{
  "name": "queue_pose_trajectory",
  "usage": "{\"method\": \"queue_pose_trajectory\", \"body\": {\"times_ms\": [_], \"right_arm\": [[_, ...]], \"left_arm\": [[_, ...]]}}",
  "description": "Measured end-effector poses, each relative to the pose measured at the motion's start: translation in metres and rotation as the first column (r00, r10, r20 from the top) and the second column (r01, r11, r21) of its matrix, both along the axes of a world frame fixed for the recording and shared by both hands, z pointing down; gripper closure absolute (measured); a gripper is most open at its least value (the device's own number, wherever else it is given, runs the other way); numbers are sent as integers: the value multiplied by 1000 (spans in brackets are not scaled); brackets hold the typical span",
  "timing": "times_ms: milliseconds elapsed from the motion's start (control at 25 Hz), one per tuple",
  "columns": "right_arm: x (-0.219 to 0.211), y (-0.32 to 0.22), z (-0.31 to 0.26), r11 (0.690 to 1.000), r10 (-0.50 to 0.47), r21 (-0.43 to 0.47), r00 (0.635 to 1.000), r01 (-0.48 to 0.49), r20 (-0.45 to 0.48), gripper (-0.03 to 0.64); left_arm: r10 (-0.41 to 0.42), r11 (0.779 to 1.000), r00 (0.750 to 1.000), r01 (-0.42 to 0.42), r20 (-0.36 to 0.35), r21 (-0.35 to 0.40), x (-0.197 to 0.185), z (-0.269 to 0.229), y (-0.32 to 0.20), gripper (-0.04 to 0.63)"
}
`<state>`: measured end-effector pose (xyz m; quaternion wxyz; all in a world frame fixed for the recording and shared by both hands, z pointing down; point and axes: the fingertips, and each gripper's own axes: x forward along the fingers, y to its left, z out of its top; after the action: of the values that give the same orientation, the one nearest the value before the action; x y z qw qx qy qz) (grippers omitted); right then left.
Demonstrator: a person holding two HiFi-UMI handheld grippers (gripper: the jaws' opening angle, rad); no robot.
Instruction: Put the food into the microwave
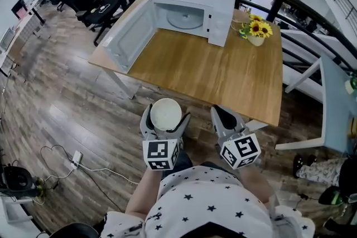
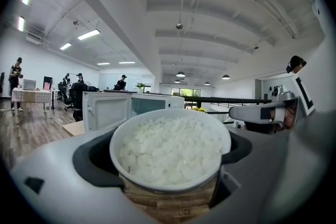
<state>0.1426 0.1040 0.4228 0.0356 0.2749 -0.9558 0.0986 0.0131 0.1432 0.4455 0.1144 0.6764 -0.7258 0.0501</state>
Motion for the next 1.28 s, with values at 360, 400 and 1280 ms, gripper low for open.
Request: {"method": "queue_pose_trajectory", "body": {"times_ms": [360,400,1280], "right_arm": [[-64,-73,-11,1000,24,10,1000,-24,-15,612],[-71,-82,-13,1000,28,11,1000,-28,-15,611],[-184,-210,-22,991,132,25,991,-132,-12,612]], "left_arm": [[49,999,999,-49,-10,1,-55,-7,-77,66],[55,998,998,-55,-11,0,-61,-8,-86,66],[178,984,984,-178,-14,-3,-168,-12,-226,66]]}}
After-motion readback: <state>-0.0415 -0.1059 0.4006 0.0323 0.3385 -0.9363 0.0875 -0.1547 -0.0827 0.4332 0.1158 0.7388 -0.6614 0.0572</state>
